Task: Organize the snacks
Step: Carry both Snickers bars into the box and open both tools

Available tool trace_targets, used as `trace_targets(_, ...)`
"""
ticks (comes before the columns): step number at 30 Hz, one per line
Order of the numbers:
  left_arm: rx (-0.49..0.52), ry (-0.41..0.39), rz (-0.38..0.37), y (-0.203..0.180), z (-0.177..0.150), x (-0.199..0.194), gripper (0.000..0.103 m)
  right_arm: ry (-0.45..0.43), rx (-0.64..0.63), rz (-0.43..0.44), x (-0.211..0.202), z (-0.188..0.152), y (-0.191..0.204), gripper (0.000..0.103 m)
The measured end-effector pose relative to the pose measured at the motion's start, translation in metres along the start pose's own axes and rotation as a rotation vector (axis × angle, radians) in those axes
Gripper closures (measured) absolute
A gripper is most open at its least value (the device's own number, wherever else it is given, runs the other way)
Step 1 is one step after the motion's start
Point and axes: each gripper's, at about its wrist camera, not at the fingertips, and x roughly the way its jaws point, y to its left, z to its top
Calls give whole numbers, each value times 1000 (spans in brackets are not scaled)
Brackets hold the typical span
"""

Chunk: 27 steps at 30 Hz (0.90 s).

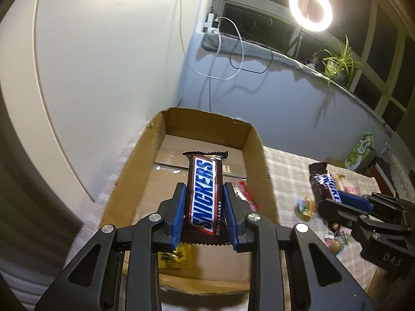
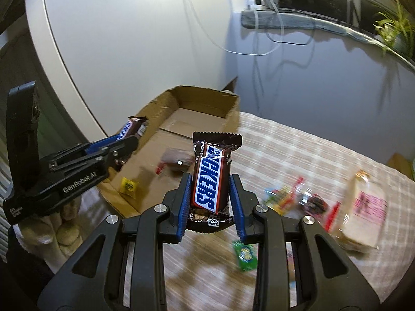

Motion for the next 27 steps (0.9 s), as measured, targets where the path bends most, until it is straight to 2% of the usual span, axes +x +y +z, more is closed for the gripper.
trace_targets(12,-12,16,20,21,4,9,76,56,-50,47,45,16,37,72)
trace_targets(27,-16,9,43,26,8,8,76,56,-72,58,52,19,49,72)
